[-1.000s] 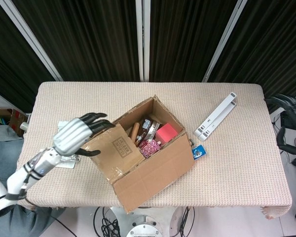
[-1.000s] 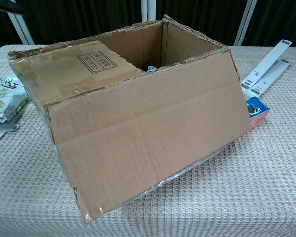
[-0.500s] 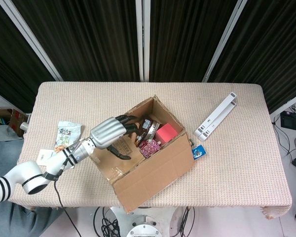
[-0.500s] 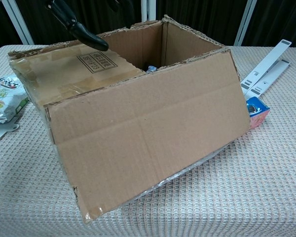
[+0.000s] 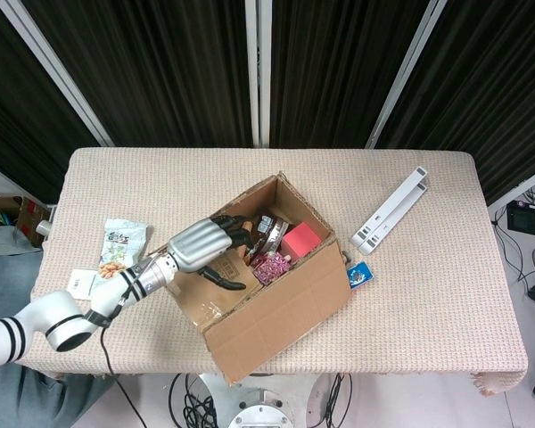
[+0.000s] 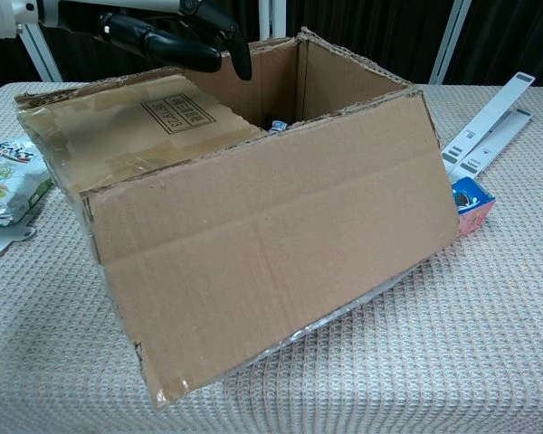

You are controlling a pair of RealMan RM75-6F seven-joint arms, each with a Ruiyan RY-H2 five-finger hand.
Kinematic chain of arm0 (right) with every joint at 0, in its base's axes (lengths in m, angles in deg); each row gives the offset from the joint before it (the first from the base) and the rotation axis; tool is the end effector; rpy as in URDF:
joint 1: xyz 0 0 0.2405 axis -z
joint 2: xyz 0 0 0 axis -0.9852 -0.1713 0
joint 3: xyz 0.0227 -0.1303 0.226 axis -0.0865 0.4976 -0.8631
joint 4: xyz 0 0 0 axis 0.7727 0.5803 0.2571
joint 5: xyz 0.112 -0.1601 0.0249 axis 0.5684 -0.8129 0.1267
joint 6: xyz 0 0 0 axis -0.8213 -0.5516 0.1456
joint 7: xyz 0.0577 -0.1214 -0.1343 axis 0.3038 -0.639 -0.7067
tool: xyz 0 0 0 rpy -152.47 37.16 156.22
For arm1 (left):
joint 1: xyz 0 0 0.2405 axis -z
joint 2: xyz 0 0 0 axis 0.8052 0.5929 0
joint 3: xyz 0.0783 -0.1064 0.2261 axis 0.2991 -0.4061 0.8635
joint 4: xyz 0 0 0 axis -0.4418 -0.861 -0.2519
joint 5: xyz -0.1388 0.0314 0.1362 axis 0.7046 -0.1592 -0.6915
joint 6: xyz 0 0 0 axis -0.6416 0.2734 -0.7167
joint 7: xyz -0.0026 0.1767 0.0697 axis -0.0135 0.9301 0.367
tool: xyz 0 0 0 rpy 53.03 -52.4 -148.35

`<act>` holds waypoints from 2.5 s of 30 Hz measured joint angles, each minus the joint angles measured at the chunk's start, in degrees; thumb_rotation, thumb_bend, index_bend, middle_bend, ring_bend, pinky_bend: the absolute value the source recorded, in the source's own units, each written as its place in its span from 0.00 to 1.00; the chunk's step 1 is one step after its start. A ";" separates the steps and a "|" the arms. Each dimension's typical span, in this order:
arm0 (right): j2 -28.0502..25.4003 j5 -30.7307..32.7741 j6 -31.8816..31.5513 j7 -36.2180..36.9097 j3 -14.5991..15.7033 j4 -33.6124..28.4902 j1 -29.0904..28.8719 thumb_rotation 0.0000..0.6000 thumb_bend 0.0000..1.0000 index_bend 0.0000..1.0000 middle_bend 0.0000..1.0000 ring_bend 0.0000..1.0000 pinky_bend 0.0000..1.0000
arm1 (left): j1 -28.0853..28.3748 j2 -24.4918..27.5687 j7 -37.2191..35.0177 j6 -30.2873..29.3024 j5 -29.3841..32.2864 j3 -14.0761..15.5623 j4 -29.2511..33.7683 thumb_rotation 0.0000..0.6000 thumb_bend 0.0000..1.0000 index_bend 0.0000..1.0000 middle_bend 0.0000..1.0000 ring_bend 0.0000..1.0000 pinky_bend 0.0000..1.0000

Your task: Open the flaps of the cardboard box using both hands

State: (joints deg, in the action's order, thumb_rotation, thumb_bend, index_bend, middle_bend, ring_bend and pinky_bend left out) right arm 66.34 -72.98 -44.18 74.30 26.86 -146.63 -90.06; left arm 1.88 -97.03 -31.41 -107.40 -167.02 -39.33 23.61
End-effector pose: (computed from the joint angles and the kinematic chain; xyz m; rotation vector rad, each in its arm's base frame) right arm -0.2315 -0.2417 0.3388 1.4631 -1.0101 1.5281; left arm -0.0429 0.3796 0.0453 -2.3461 -0.7896 -1.0769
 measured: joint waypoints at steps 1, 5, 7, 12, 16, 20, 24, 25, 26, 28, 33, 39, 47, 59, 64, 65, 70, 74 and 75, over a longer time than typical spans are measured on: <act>0.12 0.03 0.23 -0.01 -0.08 0.05 -0.09 1.00 0.77 0.05 0.14 0.00 0.00 | 0.21 -0.14 0.24 0.32 0.12 0.13 -0.07 0.12 0.00 0.27 0.22 0.06 0.17; 0.56 0.33 0.93 0.05 -0.40 0.32 -0.39 1.00 0.77 0.05 0.14 0.00 0.00 | 1.40 -0.68 1.05 2.16 0.53 0.81 -0.48 0.10 0.00 0.31 0.24 0.06 0.17; 0.77 0.59 1.28 0.20 -0.58 0.55 -0.51 1.00 0.77 0.05 0.14 0.00 0.00 | 2.06 -1.01 1.75 2.75 0.52 1.23 -0.82 0.10 0.00 0.34 0.25 0.06 0.17; 1.14 1.11 1.99 0.78 -0.91 1.15 -0.71 1.00 0.77 0.05 0.14 0.00 0.00 | 3.04 -1.41 2.02 3.75 0.64 2.11 -1.13 0.09 0.00 0.39 0.31 0.06 0.17; 1.32 1.34 2.09 1.00 -1.21 1.41 -0.70 1.00 0.77 0.05 0.14 0.00 0.00 | 3.30 -1.17 2.34 3.45 0.44 2.44 -1.30 0.04 0.00 0.47 0.39 0.06 0.16; 1.37 1.33 2.09 1.22 -1.37 1.41 -0.65 1.00 0.77 0.05 0.14 0.00 0.00 | 3.27 -0.40 2.04 2.09 -0.03 2.46 -1.11 0.00 0.00 0.57 0.46 0.06 0.16; 1.28 1.21 2.02 1.21 -1.51 1.06 -0.60 1.00 0.77 0.05 0.14 0.00 0.00 | 3.28 1.29 1.99 1.38 -0.44 2.53 0.03 0.00 0.00 0.59 0.49 0.06 0.16; 1.19 1.17 1.96 1.22 -1.54 0.95 -0.55 1.00 0.77 0.05 0.14 0.00 0.00 | 3.27 1.71 2.05 1.26 -0.42 2.52 0.41 0.00 0.00 0.60 0.49 0.06 0.16; 1.11 1.15 1.85 1.21 -1.58 0.95 -0.52 1.00 0.77 0.05 0.14 0.00 0.00 | 3.27 2.18 2.15 1.14 -0.39 2.48 0.80 0.00 0.00 0.60 0.49 0.06 0.16; 0.85 1.06 1.58 1.25 -1.72 0.72 -0.45 1.00 0.77 0.05 0.14 0.00 0.00 | 3.24 3.51 2.65 0.85 -0.23 2.27 1.85 0.00 0.00 0.60 0.49 0.06 0.16; 0.39 0.80 1.44 1.36 -1.95 0.00 -0.43 1.00 0.77 0.05 0.14 0.00 0.00 | 2.83 7.67 4.26 0.10 0.80 1.60 5.34 0.00 0.00 0.63 0.51 0.06 0.16; 0.12 0.38 1.26 1.28 -2.36 -1.10 -0.70 1.00 0.77 0.05 0.14 0.00 0.00 | 1.30 14.38 7.05 -0.84 2.38 1.23 10.72 0.00 0.00 0.63 0.51 0.07 0.16; -1.41 -1.81 1.13 -1.38 -2.70 -5.13 -1.38 1.00 0.76 0.05 0.14 0.00 0.00 | -3.33 24.26 9.70 -3.58 5.08 1.26 18.53 0.00 0.00 0.70 0.51 0.07 0.16; -3.98 -4.85 2.22 -7.18 -2.93 -12.34 -2.44 1.00 0.76 0.05 0.14 0.00 0.00 | -14.38 33.58 8.63 -12.92 1.75 3.96 23.69 0.00 0.00 0.78 0.46 0.07 0.16; -3.94 -5.51 3.38 -8.63 -2.87 -13.72 -3.13 1.00 0.76 0.05 0.14 0.00 0.00 | -19.69 36.31 6.06 -16.96 -1.47 6.26 24.53 0.00 0.00 0.78 0.46 0.07 0.16; -3.96 -5.57 3.49 -8.79 -2.87 -13.90 -3.20 1.00 0.76 0.05 0.14 0.00 0.00 | -20.61 36.74 5.54 -17.59 -2.09 6.72 24.59 0.00 0.00 0.78 0.46 0.07 0.16; -4.11 -5.94 4.04 -9.64 -2.78 -14.72 -3.49 1.00 0.76 0.05 0.14 0.00 0.00 | -25.31 38.12 2.70 -20.85 -4.93 9.01 24.19 0.00 0.00 0.76 0.45 0.08 0.16; -4.22 -6.20 4.43 -10.29 -2.27 -14.76 -3.27 1.00 0.76 0.05 0.13 0.00 0.00 | -28.49 37.94 0.86 -23.18 -6.07 10.46 23.09 0.00 0.00 0.56 0.42 0.08 0.16; -4.29 -6.20 4.66 -10.58 -2.07 -14.70 -3.16 1.00 0.77 0.04 0.12 0.00 0.00 | -29.50 37.84 0.59 -23.53 -6.04 10.97 22.83 0.00 0.00 0.41 0.38 0.08 0.16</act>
State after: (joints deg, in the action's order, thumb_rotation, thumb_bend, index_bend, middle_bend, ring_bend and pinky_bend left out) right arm 62.05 -79.18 -39.52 63.72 24.79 -161.32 -93.21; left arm -27.61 -59.18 -30.82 -130.93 -173.06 -28.36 46.45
